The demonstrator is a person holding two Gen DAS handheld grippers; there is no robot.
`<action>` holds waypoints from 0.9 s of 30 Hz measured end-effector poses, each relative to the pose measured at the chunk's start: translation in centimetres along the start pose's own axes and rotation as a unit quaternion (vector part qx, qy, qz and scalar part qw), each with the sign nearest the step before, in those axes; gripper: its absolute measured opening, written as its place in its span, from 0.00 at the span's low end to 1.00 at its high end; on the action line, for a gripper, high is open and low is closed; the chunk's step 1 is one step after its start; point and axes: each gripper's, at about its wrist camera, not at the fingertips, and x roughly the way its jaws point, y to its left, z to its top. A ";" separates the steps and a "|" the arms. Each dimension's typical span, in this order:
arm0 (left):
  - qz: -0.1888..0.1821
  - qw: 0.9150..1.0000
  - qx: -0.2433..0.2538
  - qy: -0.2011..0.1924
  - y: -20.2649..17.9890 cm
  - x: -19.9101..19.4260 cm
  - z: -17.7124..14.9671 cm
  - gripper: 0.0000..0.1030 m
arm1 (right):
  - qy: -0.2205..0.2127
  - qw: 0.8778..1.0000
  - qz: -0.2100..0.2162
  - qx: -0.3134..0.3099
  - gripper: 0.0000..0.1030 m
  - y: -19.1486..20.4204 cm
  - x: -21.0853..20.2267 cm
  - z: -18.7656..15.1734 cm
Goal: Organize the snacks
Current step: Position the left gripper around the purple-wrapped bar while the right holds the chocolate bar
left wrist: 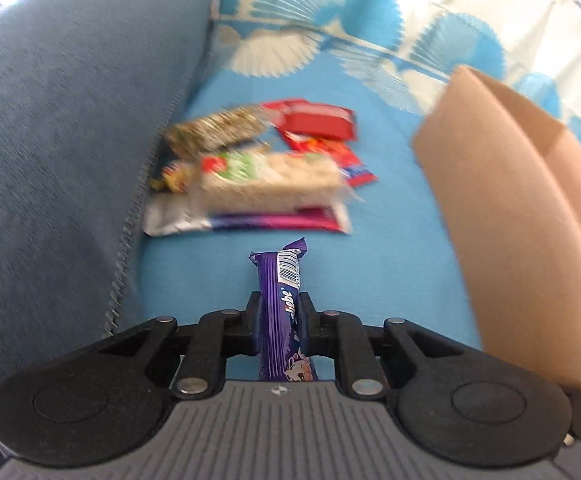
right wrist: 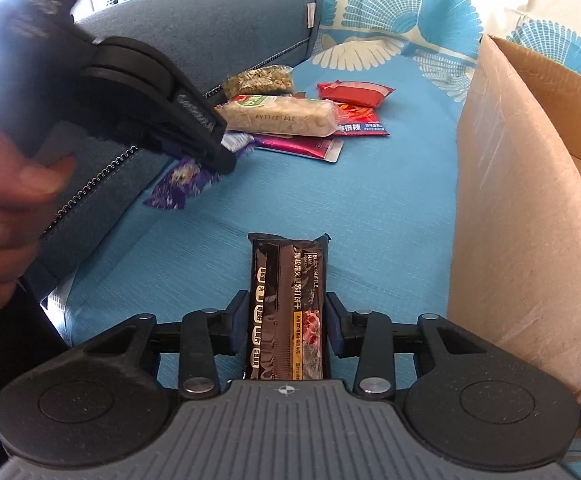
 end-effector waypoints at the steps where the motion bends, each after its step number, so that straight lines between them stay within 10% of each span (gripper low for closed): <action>1: -0.014 1.000 0.003 0.015 -0.1 -0.1 -0.1 0.18 | 0.001 1.000 0.001 0.002 0.40 0.0 0.0 0.0; 27: 0.010 0.996 0.055 0.073 -2.4 1.9 -1.3 0.33 | 0.017 1.000 0.001 0.001 0.45 0.0 0.4 -0.1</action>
